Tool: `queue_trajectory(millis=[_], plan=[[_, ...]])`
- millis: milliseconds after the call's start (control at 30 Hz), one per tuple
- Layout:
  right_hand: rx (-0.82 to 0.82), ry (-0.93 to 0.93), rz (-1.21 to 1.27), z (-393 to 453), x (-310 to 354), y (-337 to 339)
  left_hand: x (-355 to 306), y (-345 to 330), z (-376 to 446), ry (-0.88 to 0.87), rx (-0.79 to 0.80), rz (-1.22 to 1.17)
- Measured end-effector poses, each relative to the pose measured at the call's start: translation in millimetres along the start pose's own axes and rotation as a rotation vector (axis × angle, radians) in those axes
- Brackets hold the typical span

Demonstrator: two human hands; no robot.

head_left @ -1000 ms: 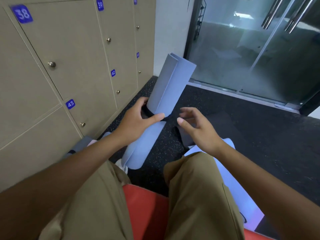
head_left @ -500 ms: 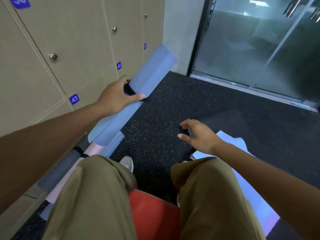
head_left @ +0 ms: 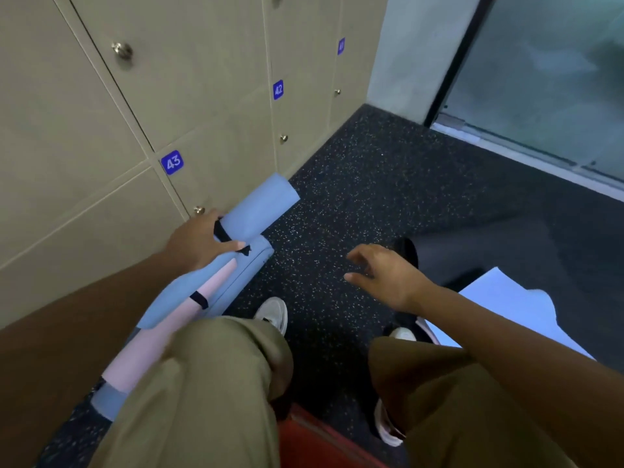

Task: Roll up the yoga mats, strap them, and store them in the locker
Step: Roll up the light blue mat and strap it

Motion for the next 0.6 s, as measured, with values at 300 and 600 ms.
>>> queue_trajectory(millis=[300,600], plan=[[0.12,0.006,-0.037,80.9,-13.1,-31.9,127.9,-27.0,39.2,0.45,0.006,0.256],[0.189,-0.03,0.006,97.7,-29.3,-60.4,210.2,-53.4,47.5,0.614,-0.058,0.253]])
Point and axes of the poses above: each hand's wrist, its own z-axis towards the middle knuckle, its own y-axis out of the back of the hand, x = y × z, the point moved 1 cm from there along z, towards the middle knuckle, and after that the axes turned 9 degrees about x, right-handed, at the moved point
